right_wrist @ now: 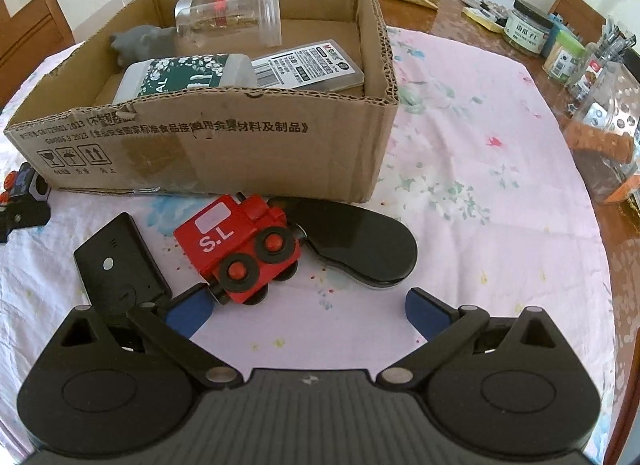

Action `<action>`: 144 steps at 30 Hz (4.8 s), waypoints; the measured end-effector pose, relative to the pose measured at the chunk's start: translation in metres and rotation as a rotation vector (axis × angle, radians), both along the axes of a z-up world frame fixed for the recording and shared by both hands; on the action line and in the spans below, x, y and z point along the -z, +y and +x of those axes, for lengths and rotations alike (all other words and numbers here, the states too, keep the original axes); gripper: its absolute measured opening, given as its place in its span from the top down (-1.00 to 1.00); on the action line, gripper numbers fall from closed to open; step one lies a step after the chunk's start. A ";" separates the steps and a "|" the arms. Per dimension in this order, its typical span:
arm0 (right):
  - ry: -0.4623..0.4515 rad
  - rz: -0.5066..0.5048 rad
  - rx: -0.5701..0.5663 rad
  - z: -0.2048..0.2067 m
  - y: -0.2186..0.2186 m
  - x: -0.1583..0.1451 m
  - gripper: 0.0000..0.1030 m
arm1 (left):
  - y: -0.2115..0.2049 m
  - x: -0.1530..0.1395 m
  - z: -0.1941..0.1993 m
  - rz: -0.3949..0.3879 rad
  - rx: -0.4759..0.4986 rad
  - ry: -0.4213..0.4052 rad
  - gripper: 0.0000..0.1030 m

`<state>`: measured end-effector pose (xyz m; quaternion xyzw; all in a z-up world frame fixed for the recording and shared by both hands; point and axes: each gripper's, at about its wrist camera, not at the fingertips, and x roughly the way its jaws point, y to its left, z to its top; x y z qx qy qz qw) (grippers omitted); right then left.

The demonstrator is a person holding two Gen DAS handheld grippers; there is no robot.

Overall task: Organize rigid objects
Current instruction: 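Grasp the black red-wheeled toy block with the left gripper while the right gripper grasps the red S.L train, then lower the red train and black toy block into the box and open both grippers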

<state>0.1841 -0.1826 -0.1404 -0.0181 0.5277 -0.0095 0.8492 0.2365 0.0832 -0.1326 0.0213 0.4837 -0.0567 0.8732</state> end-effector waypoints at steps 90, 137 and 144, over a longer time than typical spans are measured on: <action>-0.073 -0.015 -0.171 0.000 0.010 -0.098 -0.06 | 0.007 -0.050 -0.015 0.047 0.320 -0.004 0.05; -0.144 0.068 -0.061 0.000 -0.049 -0.113 -1.00 | -0.152 -0.147 0.084 -0.034 0.576 -0.138 0.05; -0.140 0.049 0.018 -0.008 -0.076 -0.111 -1.00 | -0.207 -0.117 0.133 -0.036 0.606 -0.111 0.04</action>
